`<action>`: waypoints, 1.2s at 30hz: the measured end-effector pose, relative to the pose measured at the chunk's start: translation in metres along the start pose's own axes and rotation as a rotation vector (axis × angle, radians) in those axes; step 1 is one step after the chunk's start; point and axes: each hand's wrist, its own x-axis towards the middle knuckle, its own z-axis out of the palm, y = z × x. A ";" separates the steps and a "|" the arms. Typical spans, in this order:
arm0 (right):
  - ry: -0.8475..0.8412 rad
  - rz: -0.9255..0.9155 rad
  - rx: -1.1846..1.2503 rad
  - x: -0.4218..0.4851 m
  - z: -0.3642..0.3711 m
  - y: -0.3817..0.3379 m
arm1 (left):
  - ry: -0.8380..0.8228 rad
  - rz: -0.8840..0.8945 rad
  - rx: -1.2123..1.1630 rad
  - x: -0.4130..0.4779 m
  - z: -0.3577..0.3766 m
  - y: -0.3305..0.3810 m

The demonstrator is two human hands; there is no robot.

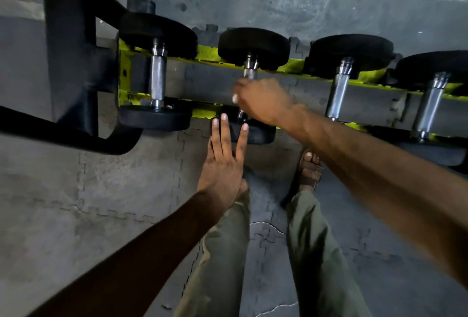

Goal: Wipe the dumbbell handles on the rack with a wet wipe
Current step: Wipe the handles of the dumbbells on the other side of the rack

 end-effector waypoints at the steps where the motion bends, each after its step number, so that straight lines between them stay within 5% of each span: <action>1: -0.119 -0.031 0.055 0.000 -0.001 -0.010 | 0.004 -0.009 -0.009 0.000 0.002 -0.001; 4: -0.220 0.005 0.240 -0.005 -0.013 -0.009 | 0.010 -0.016 -0.032 -0.003 -0.005 0.002; 11: -0.093 0.110 0.627 -0.059 -0.030 0.048 | 0.102 0.014 -0.113 -0.012 -0.032 0.024; 16: -0.007 0.159 0.272 -0.131 -0.018 0.125 | 0.103 0.160 -0.150 0.004 -0.045 0.085; 20: -0.142 -0.088 0.054 -0.155 -0.016 0.159 | 0.099 0.252 -0.143 0.029 -0.048 0.135; 24: 0.007 0.057 0.006 -0.128 -0.021 0.183 | 0.059 0.229 -0.045 0.044 -0.046 0.165; 29: -0.428 -0.100 -0.038 -0.139 -0.024 0.136 | -0.056 0.151 0.073 0.039 -0.047 0.183; 36: -0.572 -0.135 0.032 -0.106 -0.020 0.142 | -0.088 0.034 0.117 0.046 -0.051 0.202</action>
